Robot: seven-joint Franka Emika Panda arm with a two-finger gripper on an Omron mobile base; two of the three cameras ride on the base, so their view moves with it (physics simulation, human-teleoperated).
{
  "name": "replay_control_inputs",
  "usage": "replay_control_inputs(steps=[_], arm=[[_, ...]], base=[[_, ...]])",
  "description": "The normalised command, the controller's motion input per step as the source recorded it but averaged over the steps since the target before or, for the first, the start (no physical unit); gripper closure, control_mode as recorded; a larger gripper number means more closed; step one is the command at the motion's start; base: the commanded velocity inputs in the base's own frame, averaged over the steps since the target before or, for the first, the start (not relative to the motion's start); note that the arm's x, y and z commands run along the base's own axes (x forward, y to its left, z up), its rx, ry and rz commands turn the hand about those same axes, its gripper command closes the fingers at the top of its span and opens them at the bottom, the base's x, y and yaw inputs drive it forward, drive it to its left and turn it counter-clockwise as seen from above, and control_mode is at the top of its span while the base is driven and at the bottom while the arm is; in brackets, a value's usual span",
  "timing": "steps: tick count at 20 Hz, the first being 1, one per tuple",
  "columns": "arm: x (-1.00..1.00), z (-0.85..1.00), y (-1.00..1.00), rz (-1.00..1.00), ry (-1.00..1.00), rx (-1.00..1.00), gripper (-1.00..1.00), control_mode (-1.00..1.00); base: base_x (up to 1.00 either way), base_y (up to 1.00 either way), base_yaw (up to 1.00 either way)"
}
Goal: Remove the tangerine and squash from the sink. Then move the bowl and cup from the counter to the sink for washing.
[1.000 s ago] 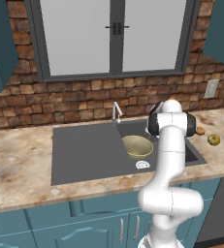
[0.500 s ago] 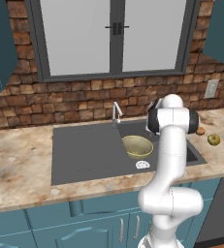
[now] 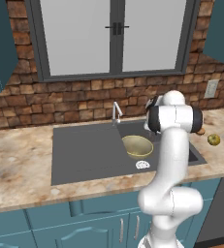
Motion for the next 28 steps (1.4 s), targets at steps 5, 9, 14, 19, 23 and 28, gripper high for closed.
replay_control_inputs(steps=[5,9,14,19,23,28], arm=[[-0.29,0.28,0.18,0.00,-0.02,-0.04,-1.00,-1.00],[-0.31,0.26,0.19,0.01,-0.08,-0.09,-1.00,-1.00],[-0.29,0.26,0.20,0.00,-0.12,-0.11,-1.00,-1.00],[-0.31,0.24,0.22,0.00,-0.06,-0.08,-1.00,-1.00],[-0.33,0.21,0.22,0.00,-0.03,-0.02,-1.00,-1.00],[-0.26,0.26,0.25,0.00,0.01,0.00,-1.00,-1.00]], base=[[0.00,0.00,0.00],[0.00,0.00,0.00],[0.00,0.00,0.00],[0.00,0.00,0.00],[0.00,0.00,0.00],[0.00,0.00,0.00]])
